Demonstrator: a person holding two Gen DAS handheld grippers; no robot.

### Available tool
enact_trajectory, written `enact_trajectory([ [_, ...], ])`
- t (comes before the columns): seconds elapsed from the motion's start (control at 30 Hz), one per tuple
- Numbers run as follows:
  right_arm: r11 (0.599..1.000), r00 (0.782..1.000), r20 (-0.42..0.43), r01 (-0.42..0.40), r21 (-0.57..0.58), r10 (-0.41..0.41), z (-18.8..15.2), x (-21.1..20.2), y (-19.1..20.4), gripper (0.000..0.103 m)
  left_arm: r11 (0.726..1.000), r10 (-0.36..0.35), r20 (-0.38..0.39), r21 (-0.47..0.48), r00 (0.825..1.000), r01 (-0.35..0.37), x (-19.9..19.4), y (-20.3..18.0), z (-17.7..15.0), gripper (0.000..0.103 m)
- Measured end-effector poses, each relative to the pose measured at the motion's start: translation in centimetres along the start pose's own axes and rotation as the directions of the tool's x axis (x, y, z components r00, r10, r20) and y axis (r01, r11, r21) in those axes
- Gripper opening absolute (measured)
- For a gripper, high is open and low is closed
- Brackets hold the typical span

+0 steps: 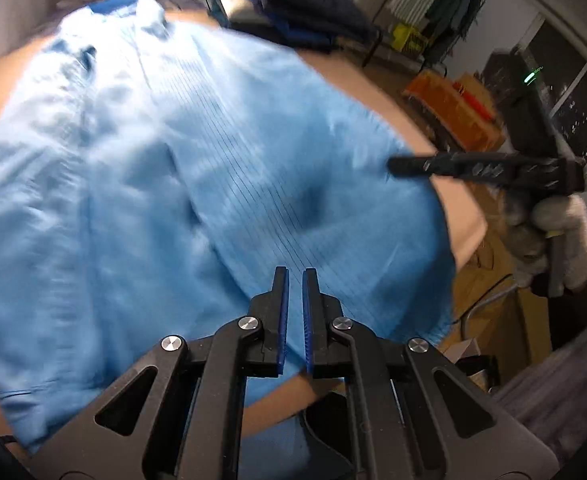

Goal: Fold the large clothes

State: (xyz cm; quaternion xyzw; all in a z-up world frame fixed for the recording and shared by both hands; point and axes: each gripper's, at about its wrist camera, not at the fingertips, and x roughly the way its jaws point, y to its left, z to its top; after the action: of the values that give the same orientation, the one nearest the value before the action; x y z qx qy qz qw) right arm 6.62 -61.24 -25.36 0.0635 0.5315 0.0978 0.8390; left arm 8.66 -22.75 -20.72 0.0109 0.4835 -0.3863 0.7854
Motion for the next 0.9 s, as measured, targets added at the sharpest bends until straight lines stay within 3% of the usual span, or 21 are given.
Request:
enact_trajectory([
  [0.23,0.978,0.987,-0.083,0.120,-0.170,-0.136,1.9,-0.9,4.3,0.000,0.992,0.070,0.167,-0.113,0.983,-0.051,-10.3,6.0,1.3,0.004],
  [0.4,0.949,0.975,-0.023,0.211,-0.234,-0.222,2.1,-1.3,7.5,0.000,0.956,0.141,0.289,-0.287,0.947,-0.055,-15.4,12.9,1.3,0.004],
  [0.53,0.933,0.973,0.015,0.226,-0.281,-0.231,2.1,-1.2,10.7,0.000,0.922,0.211,0.345,-0.382,0.914,-0.069,-17.5,17.4,0.0,0.004],
  [0.67,0.908,0.971,0.048,0.238,-0.344,-0.236,2.2,-0.5,14.4,0.000,0.876,0.184,0.336,-0.481,0.924,0.000,-17.1,20.6,-1.0,0.004],
  [0.9,0.851,0.972,0.072,0.230,-0.473,-0.222,1.7,2.9,21.4,0.000,0.878,0.184,0.339,-0.479,0.923,0.001,-17.0,20.6,-1.1,0.004],
])
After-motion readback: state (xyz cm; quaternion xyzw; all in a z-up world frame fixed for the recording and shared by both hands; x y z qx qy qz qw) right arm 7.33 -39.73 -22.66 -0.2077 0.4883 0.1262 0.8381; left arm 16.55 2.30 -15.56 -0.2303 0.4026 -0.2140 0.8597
